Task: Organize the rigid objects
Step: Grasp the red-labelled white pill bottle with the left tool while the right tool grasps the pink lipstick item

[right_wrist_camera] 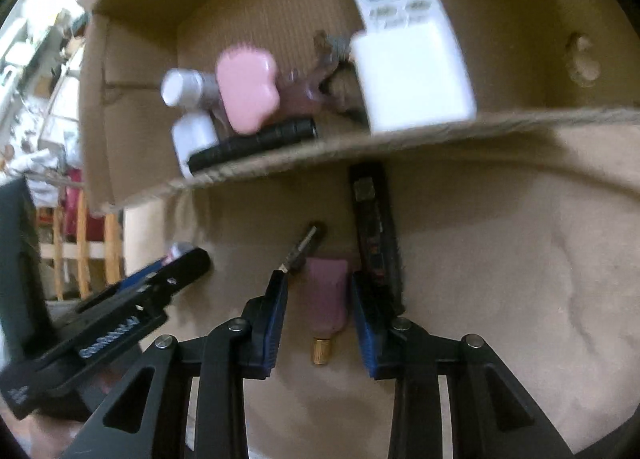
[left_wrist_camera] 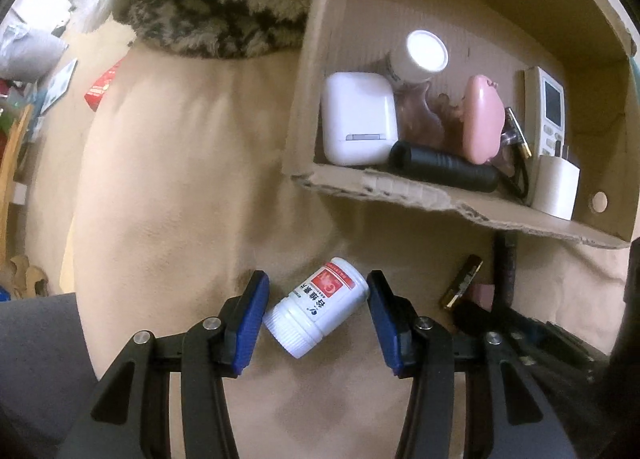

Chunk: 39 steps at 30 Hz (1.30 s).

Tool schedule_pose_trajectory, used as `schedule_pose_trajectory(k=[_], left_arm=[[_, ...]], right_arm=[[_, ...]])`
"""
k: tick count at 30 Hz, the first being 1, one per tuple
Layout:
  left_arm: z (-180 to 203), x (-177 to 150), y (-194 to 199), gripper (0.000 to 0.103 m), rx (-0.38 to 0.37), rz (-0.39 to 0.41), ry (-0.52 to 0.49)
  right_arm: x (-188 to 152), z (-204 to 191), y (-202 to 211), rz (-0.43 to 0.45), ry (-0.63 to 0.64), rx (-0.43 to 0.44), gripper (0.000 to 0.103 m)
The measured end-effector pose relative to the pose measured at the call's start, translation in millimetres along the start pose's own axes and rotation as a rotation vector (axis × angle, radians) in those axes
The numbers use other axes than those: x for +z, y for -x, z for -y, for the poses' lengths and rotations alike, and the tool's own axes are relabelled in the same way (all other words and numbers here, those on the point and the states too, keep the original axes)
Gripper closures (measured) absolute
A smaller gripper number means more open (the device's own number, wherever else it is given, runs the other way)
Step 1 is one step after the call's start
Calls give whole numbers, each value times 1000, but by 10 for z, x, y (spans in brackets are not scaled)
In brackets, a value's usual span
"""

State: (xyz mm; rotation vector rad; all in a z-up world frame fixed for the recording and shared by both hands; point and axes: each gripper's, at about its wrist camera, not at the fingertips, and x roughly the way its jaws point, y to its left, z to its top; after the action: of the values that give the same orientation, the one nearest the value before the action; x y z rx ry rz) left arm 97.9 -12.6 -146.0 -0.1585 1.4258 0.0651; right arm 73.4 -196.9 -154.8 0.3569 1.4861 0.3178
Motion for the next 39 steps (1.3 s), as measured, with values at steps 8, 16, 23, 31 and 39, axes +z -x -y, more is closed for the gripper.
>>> schedule_pose_trajectory(k=[8,16,23,31,39], left_arm=[[3,-5,60,56,10,13,18],[-28,-125,227,56,33,48,15],[-129,-271,227,56,42,30,35],[-95,-413,510,56,21,115,22],[-53,-413,1030,56,8,248,16]], right_arm=[[-68,-203,-32,35,108,-80,75],[-137,-230,2,45,117,-75,75],[-237,-234,257,80,135,-45,75],[-333,-167,545,152,104,22,75],[-278,-213,936,301,112,92,75]])
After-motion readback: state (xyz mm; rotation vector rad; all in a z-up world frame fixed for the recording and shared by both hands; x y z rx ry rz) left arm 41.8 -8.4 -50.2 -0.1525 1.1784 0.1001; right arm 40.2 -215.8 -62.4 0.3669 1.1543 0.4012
